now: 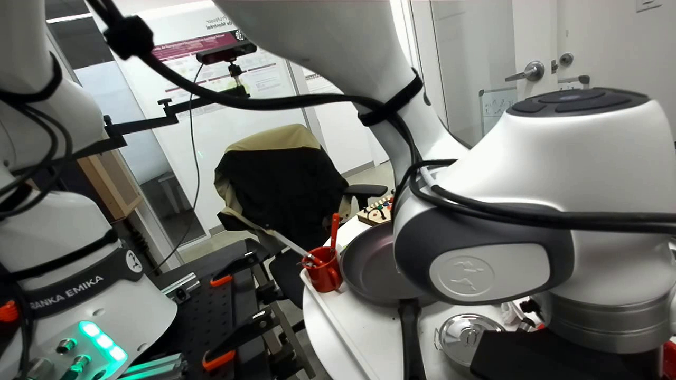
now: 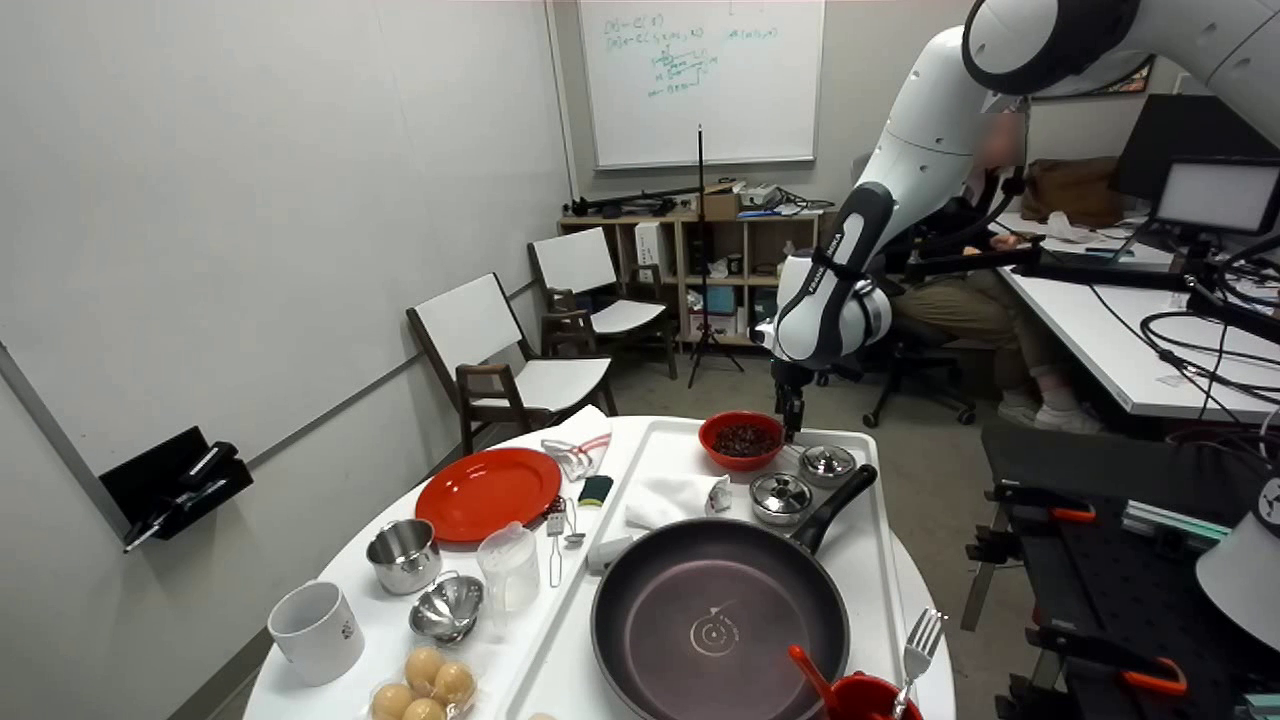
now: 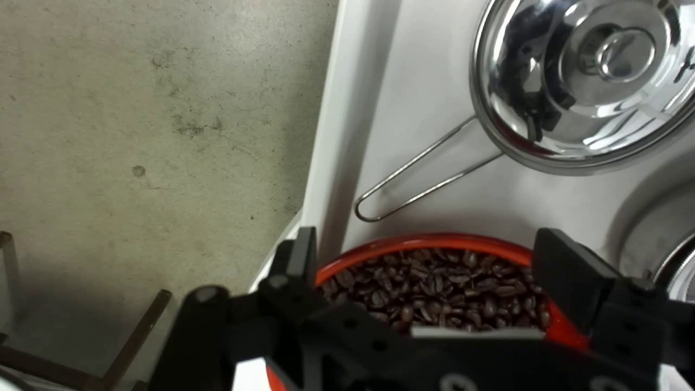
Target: Move the red bowl backwards.
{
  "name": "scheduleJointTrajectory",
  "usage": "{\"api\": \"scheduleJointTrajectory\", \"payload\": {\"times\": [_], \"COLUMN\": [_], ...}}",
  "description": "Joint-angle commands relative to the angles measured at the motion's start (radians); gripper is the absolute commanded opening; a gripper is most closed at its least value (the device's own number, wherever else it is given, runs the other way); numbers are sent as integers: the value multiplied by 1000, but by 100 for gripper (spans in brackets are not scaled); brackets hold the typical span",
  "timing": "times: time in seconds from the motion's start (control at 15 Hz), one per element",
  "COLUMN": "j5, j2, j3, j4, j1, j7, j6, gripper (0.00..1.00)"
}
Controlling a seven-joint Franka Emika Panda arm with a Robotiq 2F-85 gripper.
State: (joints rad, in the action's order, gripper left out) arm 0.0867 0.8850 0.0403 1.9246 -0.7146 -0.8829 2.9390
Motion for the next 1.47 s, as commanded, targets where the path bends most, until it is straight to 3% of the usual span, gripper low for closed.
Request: {"api": "scheduleJointTrajectory", "payload": {"times": [0.0, 1.4], "j5": [16, 24], "j2": [10, 35], "j3": [18, 60], "j4": [-16, -59], "j1": [-12, -14], "j7": [8, -8], "j6": [-9, -5], "gripper": [100, 100]}}
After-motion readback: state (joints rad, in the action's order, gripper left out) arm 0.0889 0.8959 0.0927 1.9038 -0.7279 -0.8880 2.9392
